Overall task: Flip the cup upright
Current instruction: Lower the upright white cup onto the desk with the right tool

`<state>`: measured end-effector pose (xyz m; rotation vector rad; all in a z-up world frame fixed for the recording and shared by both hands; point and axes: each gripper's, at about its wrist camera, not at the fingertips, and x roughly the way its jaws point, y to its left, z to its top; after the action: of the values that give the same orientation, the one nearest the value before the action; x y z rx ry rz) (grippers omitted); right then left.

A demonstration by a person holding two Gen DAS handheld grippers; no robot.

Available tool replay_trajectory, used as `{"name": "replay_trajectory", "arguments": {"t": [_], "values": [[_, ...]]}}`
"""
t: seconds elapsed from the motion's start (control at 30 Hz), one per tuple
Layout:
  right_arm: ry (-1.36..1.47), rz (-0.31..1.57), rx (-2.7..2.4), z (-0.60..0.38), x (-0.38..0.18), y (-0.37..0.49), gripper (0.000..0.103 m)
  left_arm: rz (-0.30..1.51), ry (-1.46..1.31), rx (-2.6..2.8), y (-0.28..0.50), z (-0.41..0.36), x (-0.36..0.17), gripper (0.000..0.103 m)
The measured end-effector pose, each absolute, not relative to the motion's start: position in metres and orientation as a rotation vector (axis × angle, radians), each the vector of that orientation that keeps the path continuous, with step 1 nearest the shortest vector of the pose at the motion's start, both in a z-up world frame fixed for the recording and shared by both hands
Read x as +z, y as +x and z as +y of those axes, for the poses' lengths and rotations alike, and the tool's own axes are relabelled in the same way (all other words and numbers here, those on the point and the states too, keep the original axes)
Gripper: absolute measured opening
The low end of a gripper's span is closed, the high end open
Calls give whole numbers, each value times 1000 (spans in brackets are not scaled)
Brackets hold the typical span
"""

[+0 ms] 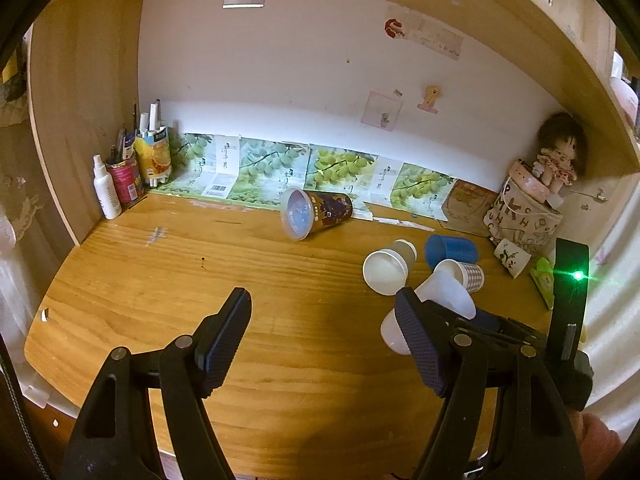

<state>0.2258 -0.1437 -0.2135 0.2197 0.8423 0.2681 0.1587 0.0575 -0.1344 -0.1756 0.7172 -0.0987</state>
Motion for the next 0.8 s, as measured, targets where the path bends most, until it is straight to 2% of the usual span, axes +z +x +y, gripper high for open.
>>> {"name": "replay_trajectory", "arguments": {"t": [0.43, 0.8], "values": [[111, 664, 214, -126, -224, 186, 67, 725, -152, -89, 125, 78, -135, 78], [-63, 587, 151, -100, -250, 167, 67, 741, -125, -41, 101, 91, -140, 78]]}}
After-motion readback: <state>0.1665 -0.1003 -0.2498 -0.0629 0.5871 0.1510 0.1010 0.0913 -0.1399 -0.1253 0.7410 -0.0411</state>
